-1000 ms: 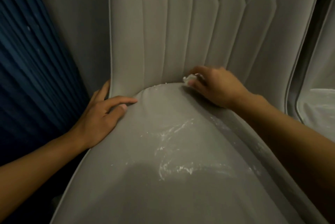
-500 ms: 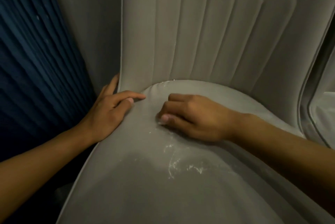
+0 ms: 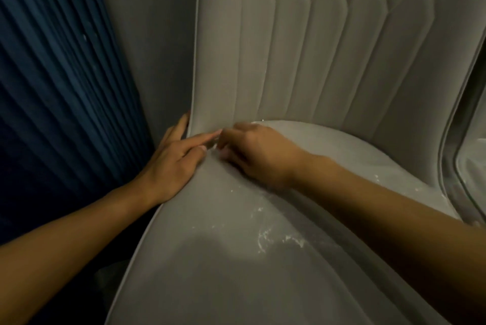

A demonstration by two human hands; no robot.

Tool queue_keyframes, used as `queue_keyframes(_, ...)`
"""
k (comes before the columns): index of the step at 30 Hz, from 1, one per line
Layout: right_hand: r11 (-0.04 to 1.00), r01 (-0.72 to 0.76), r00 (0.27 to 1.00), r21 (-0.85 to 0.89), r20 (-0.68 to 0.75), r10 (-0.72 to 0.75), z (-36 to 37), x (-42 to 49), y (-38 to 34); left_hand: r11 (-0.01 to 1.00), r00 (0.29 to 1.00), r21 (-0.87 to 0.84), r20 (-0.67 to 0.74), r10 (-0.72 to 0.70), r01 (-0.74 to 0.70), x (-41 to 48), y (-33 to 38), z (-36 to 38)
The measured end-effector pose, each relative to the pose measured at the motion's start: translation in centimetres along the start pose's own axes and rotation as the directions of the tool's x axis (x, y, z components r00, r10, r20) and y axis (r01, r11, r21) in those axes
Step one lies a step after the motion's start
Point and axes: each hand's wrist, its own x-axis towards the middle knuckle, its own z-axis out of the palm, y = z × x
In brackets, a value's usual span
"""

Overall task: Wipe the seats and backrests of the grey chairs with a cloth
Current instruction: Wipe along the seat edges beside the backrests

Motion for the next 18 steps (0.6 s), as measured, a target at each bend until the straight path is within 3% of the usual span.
queue_keyframes(2,0.980,0.135,0.987,0.145,0.070,-0.146,-1.2,-1.5,-1.9,0.999,1.000,0.032,0.015,0.001,-0.002,0.1,0.1,0.1)
queue_keyframes(4,0.968,0.166,0.969,0.187,0.151,-0.195,-2.5,-2.4,-1.5,0.999,1.000,0.051,0.015,-0.012,0.012,0.1,0.1,0.1)
queue_keyframes(10,0.998,-0.067,0.997,0.008,0.029,0.067,-2.4,-2.5,1.6,0.999,1.000,0.027,0.010,-0.030,0.030,0.0,0.0,0.0)
queue_keyframes(13,0.997,0.064,0.994,0.034,0.090,-0.066,-2.0,-3.4,-3.2,0.999,1.000,0.034,0.010,-0.023,0.022,0.0,0.1,-0.1)
queue_keyframes(16,0.932,0.230,0.934,0.281,0.204,-0.292,-2.3,-6.2,-8.4,0.999,0.999,0.027,0.021,-0.026,0.025,-0.1,0.1,-0.1)
queue_keyframes(18,0.893,0.273,0.891,0.358,0.257,-0.375,-2.9,-7.7,-8.7,0.999,0.999,0.045,0.027,-0.030,0.028,-0.2,0.0,-0.1)
